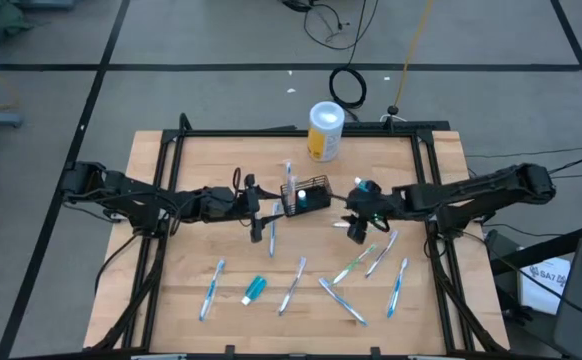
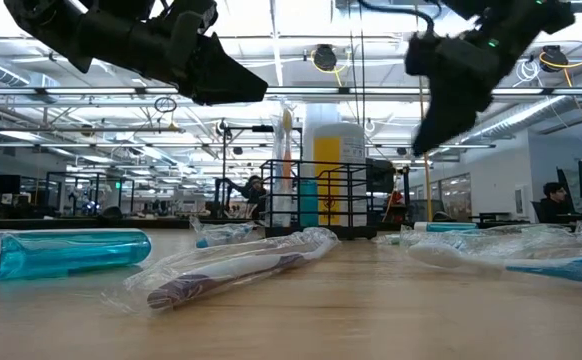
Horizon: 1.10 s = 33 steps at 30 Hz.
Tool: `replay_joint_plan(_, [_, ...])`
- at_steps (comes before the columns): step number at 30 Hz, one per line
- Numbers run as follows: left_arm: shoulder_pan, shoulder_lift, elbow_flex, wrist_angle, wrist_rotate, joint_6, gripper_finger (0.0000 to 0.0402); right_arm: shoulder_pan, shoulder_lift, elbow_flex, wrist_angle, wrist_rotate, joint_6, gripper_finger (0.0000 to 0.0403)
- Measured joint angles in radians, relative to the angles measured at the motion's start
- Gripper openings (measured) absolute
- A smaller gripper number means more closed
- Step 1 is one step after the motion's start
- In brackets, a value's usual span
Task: Pick & Place toothbrushing station
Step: Put the green toothbrush into the black wire organizer
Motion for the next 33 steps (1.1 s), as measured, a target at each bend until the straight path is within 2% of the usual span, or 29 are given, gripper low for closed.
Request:
replay_joint_plan(5, [0.000, 0.000, 0.000, 0.000, 0.001, -0.004, 0.0248, 0.022, 0.000, -0.039, -0.149, 0.003, 0.004, 0.0155])
replay_joint_plan(13, [-0.001, 0.000, 0.000, 0.000, 0.003, -0.016, 0.0248, 0.021, 0.000, -0.111, -0.270, 0.006, 0.053, 0.0155])
replay_joint_plan(28, [-0.001, 0.000, 0.000, 0.000, 0.003, -0.019, 0.0248, 0.020, -0.002, -0.261, -0.236, 0.007, 0.087, 0.0153])
replay_joint_plan(33, [-0.001, 0.000, 0.000, 0.000, 0.003, -0.028, 0.0248, 0.020, -0.002, -0.263, -0.234, 0.004, 0.082, 0.0119])
